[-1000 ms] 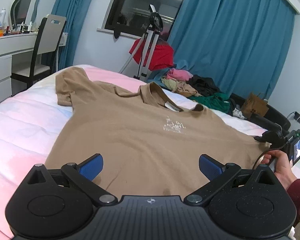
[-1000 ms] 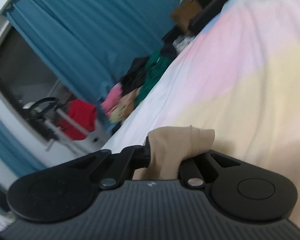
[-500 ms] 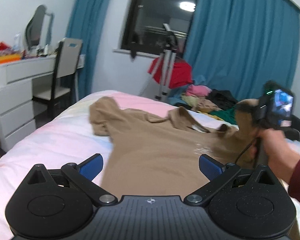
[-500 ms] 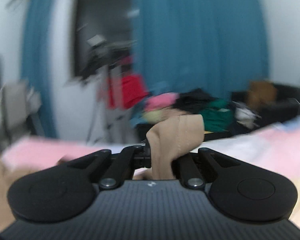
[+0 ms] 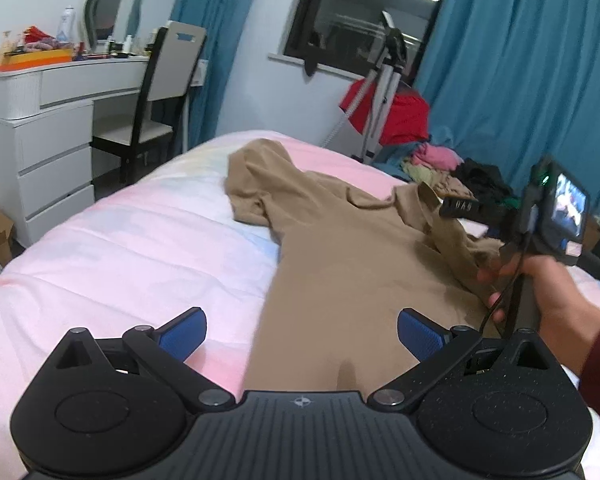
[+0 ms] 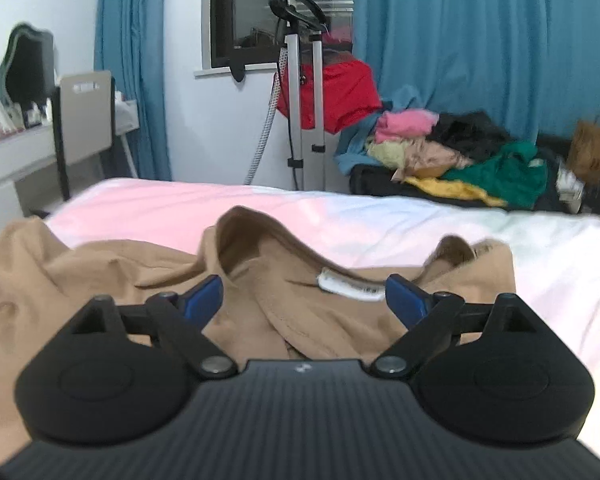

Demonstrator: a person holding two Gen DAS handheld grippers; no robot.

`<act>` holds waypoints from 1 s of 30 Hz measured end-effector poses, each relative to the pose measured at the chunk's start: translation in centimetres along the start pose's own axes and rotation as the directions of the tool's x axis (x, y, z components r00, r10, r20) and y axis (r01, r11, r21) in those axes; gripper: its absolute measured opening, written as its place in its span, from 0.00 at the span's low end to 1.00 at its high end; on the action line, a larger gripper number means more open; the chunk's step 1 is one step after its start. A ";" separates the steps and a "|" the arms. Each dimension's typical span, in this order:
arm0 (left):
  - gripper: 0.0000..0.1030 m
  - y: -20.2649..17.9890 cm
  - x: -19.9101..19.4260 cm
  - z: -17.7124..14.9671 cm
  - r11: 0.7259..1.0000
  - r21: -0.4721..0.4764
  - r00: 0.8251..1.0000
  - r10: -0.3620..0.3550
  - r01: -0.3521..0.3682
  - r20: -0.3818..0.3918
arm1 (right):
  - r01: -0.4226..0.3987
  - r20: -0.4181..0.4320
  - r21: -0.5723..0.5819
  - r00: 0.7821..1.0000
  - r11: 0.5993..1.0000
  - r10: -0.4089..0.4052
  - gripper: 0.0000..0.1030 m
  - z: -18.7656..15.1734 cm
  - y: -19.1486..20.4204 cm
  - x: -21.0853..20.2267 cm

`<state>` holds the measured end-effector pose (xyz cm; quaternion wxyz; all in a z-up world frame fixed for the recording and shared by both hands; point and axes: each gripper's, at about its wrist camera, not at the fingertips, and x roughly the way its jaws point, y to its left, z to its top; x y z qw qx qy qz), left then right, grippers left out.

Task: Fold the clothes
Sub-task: 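Fold the held sleeve across the shirt body with the right tool and release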

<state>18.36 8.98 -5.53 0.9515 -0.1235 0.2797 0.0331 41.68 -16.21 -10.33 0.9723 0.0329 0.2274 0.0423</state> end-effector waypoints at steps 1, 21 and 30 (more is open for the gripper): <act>0.99 -0.3 0.0 -0.1 1.000 0.008 1.000 -0.007 0.007 -0.005 | -0.007 0.001 0.018 1.000 1.000 0.007 0.87 0.1 -0.2 -0.8; 0.99 -4.9 -8.3 -3.4 0.967 0.226 0.989 -0.136 0.121 0.051 | -0.086 0.110 0.217 0.992 0.972 0.063 0.87 -5.6 -6.4 -31.9; 0.99 -5.8 -11.6 -5.2 0.951 0.276 0.987 -0.157 0.142 0.033 | -0.096 0.142 0.218 0.988 0.971 0.066 0.87 -9.9 -7.2 -39.5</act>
